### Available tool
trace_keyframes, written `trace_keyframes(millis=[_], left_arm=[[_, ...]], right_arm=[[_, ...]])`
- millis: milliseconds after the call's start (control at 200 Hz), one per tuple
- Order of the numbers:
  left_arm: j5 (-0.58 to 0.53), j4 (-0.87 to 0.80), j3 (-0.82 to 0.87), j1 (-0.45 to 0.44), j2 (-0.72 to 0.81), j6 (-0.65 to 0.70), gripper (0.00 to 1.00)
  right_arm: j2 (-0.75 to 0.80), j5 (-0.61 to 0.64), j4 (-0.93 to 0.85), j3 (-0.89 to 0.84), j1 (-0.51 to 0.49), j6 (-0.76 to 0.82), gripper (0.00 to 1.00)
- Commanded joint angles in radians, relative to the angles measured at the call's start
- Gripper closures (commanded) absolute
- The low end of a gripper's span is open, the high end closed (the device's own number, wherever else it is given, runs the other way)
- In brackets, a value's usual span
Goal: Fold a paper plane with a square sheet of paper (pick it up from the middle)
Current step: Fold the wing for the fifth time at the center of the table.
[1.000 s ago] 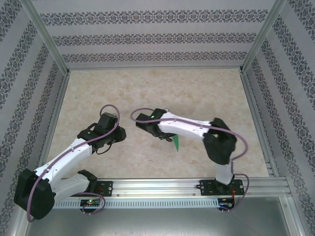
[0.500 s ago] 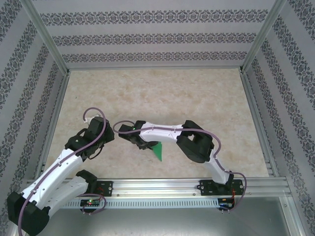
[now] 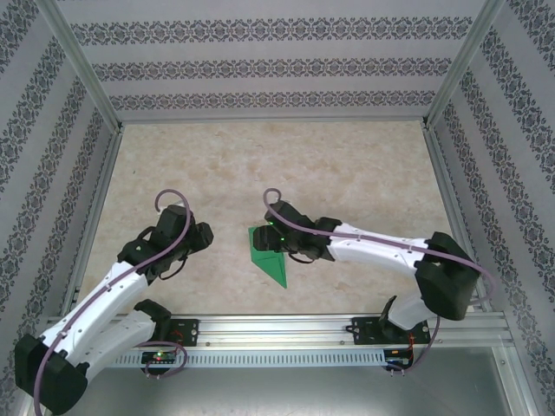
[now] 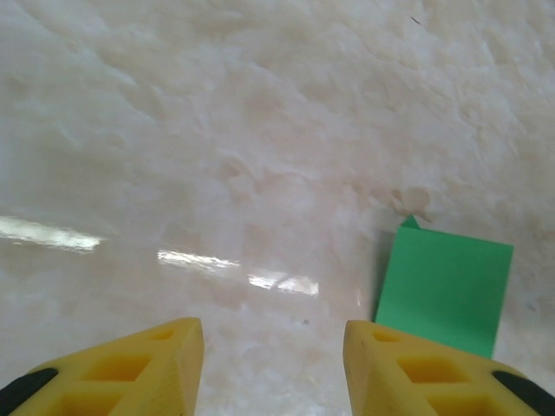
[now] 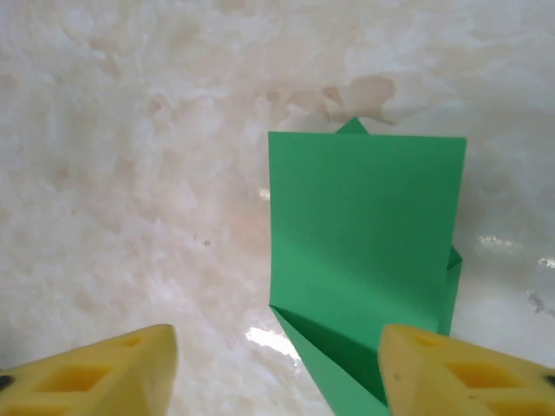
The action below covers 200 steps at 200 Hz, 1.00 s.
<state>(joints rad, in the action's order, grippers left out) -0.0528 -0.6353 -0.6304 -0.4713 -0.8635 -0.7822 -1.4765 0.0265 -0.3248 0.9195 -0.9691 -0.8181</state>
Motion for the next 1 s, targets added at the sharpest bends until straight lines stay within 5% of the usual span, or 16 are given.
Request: trace_keyframes(millis=[0,100,315,584,994], left_arm=[[0.144,0.110,0.007,0.010,-0.048,0.043,0.53],[0.234,0.159,0.013,0.010,-0.112,0.039,0.54],[0.319,0.190,0.008,-0.004,-0.203,0.032,0.53],[0.327,0.066,-0.056,-0.027,-0.292,0.095,0.52],[0.376,0.149,-0.087,-0.125,-0.392,0.068,0.48]], right_arm=[[0.061,-0.106,0.179,-0.117,0.032,-0.036,0.58],[0.103,-0.184,0.260,-0.201,0.048,-0.036,0.72],[0.046,-0.288,0.303,-0.228,0.067,-0.009,0.86],[-0.076,-0.294,0.313,-0.210,0.091,-0.002,0.89],[-0.173,-0.341,0.482,-0.325,0.178,-0.025,0.86]])
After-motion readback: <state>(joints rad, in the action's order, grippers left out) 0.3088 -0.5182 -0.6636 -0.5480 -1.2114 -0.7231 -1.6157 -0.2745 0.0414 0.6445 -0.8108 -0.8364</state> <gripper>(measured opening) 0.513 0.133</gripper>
